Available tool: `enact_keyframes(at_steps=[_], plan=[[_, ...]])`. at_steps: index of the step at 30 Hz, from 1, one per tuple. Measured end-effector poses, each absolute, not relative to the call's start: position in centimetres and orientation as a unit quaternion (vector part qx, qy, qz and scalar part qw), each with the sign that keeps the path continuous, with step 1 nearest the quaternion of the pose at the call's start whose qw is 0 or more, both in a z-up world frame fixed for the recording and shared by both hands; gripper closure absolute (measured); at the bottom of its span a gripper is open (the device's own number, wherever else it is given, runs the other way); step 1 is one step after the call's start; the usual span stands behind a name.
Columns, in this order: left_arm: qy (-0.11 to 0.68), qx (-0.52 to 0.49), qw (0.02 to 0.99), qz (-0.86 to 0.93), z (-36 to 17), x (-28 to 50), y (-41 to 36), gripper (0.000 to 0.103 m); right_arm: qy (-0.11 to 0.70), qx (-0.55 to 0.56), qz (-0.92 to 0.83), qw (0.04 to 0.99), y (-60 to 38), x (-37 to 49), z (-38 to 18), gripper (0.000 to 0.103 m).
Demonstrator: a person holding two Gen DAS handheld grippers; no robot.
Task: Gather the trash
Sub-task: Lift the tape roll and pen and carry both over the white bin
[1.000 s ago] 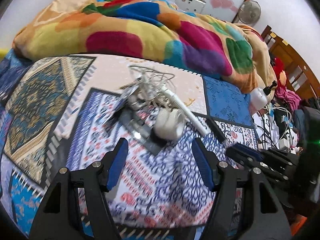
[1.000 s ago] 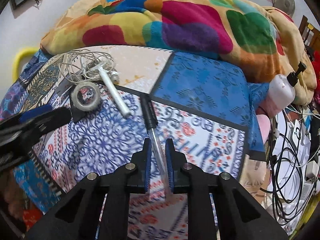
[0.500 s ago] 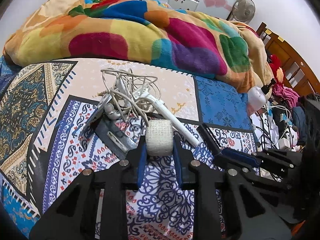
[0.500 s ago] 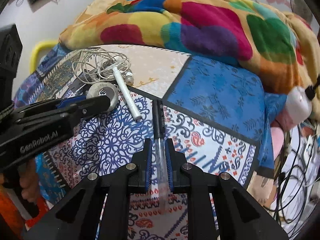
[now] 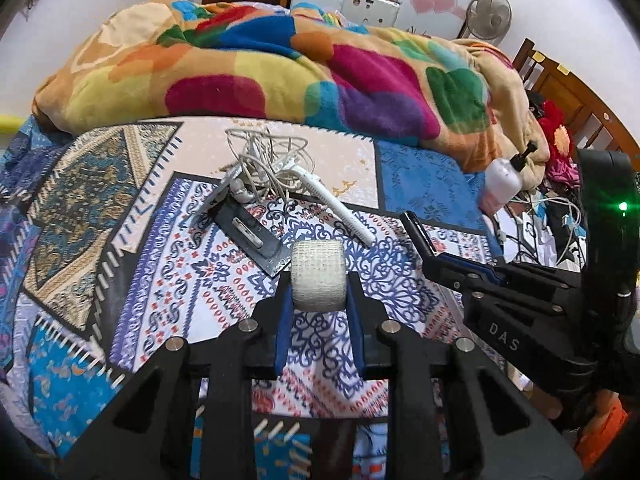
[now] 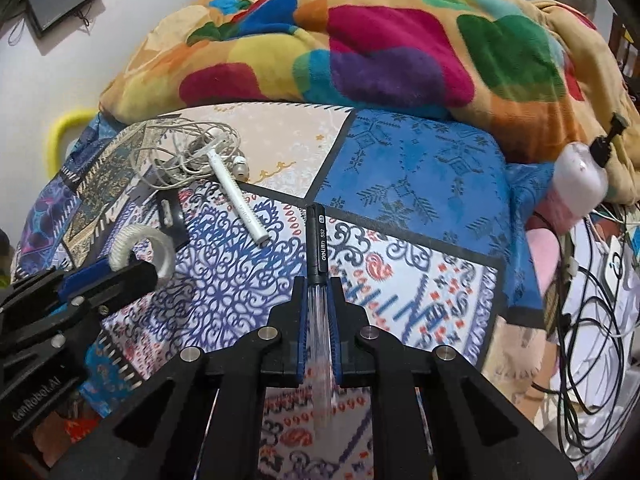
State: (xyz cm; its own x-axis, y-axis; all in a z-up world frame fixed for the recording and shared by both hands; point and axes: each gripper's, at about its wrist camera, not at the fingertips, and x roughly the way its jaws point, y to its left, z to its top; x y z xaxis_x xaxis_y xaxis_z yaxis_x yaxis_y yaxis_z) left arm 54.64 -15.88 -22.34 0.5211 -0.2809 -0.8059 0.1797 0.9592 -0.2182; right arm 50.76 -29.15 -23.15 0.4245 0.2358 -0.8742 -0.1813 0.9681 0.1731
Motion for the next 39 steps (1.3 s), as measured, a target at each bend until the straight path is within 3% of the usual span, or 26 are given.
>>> enact_keyframes(at_steps=[24,39], plan=[[0.376,-0.080,0.919,-0.086,-8.7,39.2,-9.7,0.079,0.390,0.004,0.187,0.901,-22.8,37.9,-5.9,0.094],[0.339,-0.103,0.935,0.012,-5.8,27.2,0.4,0.079,0.355,-0.020,0.268,0.895,-14.8,29.7,-2.3,0.094]])
